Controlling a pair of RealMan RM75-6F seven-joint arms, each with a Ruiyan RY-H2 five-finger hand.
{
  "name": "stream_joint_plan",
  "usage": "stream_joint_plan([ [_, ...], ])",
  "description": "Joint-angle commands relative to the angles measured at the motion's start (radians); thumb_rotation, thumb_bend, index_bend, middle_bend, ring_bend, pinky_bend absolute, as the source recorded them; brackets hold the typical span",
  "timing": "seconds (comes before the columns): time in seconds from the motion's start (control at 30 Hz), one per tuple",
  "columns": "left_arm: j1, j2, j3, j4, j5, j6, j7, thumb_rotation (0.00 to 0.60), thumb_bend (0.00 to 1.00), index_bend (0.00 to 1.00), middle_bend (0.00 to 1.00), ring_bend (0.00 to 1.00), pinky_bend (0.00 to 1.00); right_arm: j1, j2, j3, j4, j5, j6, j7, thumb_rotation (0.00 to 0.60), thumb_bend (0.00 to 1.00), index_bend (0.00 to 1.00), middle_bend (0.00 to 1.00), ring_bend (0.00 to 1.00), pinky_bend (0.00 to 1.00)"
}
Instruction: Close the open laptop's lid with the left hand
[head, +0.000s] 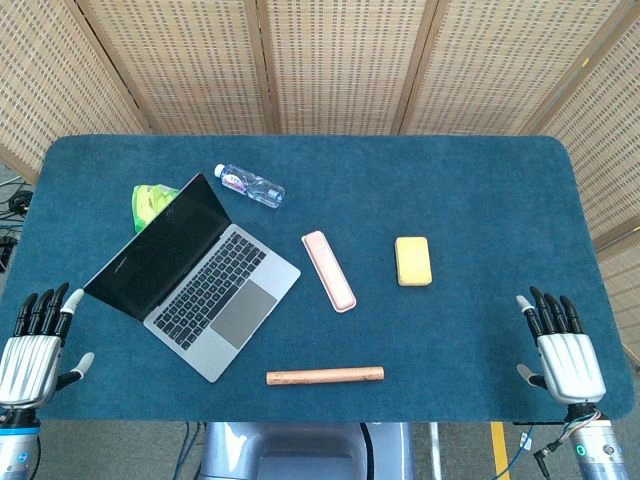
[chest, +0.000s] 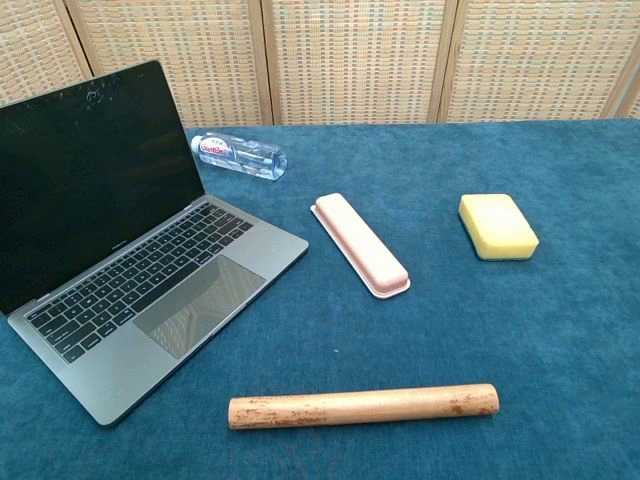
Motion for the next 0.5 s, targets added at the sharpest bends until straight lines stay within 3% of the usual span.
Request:
stream_joint_plan([
  [0.03, 0.0, 0.0, 0.0, 0.001, 0.0, -0.001, -0.001, 0.6, 0.26, 0.0, 0.0, 0.0, 0.0, 0.0, 0.0, 0.0, 0.0, 0.0, 0.0, 0.0, 0.6, 0.1, 0.0, 0.0, 0.0, 0.0],
  [0.5, 0.001, 0.001, -0.001, 0.0, 0.006, 0.002, -0.008, 0.6, 0.26, 0.0, 0.0, 0.0, 0.0, -0.003, 0.002, -0.002, -0.001, -0.006, 0.005, 0.004, 0.6, 0.1, 0.0, 0.0, 0.0, 0.0],
])
